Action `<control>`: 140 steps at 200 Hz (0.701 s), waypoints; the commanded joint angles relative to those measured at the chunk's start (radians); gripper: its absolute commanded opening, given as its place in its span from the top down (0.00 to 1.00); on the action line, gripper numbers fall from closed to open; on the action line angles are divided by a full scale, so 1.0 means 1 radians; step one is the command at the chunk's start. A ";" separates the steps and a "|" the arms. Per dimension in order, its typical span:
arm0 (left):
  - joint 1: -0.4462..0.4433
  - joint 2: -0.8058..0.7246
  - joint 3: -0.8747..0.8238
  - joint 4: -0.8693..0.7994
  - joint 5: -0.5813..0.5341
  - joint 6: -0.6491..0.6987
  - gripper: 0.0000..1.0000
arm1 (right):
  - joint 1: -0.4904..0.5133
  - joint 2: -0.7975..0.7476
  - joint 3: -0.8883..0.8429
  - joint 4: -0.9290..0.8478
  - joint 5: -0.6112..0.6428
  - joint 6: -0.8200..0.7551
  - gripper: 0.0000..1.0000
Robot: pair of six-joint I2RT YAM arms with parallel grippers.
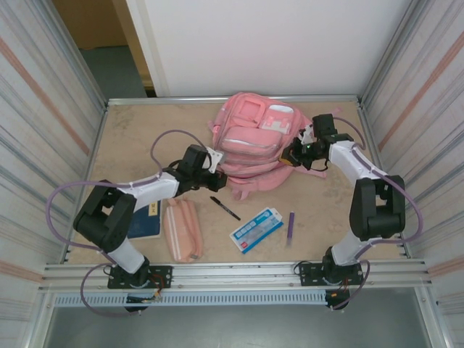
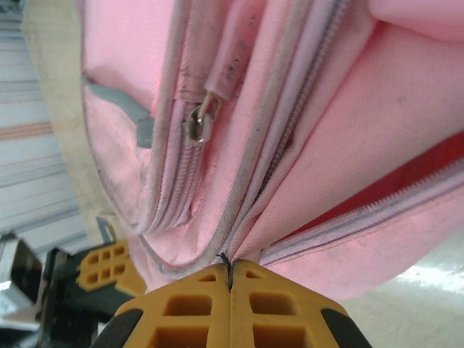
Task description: Pack the student bag
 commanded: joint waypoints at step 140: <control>-0.130 -0.001 0.048 0.036 -0.026 -0.073 1.00 | 0.141 -0.129 -0.151 0.144 0.205 0.434 0.49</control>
